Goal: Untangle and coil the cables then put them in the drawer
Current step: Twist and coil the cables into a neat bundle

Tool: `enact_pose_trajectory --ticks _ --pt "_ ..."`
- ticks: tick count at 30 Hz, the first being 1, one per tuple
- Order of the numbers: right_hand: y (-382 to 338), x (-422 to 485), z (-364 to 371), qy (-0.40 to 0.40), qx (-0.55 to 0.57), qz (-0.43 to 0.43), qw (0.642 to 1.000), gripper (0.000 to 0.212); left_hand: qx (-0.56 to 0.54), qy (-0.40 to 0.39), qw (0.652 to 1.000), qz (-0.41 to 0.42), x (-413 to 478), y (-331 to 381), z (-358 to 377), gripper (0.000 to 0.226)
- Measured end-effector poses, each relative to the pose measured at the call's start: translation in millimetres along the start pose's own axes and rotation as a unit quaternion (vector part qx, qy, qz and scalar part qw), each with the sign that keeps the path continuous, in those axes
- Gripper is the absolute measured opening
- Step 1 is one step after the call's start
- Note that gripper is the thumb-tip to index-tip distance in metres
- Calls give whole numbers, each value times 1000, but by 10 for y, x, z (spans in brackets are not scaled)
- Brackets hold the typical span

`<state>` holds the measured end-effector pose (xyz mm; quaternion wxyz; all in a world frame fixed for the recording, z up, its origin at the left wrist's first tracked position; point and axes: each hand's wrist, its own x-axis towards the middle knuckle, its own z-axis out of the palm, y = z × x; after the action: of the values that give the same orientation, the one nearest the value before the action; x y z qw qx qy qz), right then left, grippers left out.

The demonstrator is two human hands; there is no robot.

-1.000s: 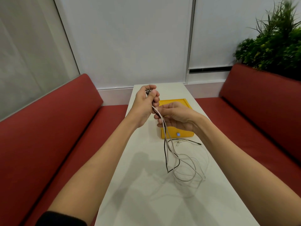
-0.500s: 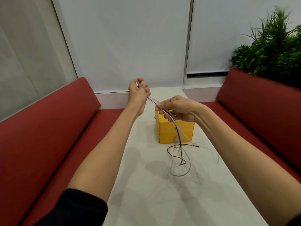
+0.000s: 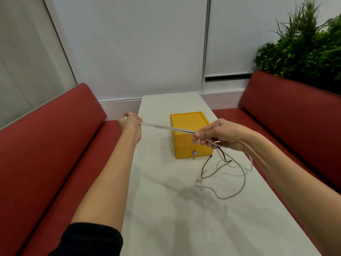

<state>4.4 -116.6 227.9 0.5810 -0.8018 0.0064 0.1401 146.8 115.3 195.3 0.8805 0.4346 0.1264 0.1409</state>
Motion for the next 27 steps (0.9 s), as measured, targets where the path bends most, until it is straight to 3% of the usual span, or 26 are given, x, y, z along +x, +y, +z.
enact_pose_trajectory --ticks 4,7,10,11,13,16,17,19,21,22,27 --pt "6 -30 -82 15 13 0 1000 14 -39 4 997 -64 -190 -44 -96 39" --pt "-25 -66 -132 12 29 -5 1000 10 -38 -5 988 -148 -353 -154 -315 26" --pt "-67 -58 -147 -1 43 -5 999 11 109 -48 962 -246 -393 -289 -560 5" --pt "-82 -38 -142 -8 44 -5 999 11 208 -77 941 -255 -409 -307 -607 13" --pt "-118 15 -114 -22 38 0 999 12 373 -135 898 -189 -480 -281 -607 33" --pt "-169 103 -62 -40 17 15 999 14 412 -258 873 27 -703 -77 -420 39" --pt "-183 135 -48 -48 9 21 999 15 416 -314 849 89 -806 7 -331 43" --pt "-213 189 -31 -62 0 28 998 14 474 -396 760 200 -966 63 -181 50" --pt "-245 206 -26 -78 -4 29 997 11 522 -430 674 297 -1080 5 -106 46" --pt "-257 211 -33 -85 -9 24 996 13 519 -438 652 338 -1108 -60 -97 38" --pt "-247 182 -29 -103 -44 -19 993 27 526 -425 603 424 -1057 -271 -196 37"
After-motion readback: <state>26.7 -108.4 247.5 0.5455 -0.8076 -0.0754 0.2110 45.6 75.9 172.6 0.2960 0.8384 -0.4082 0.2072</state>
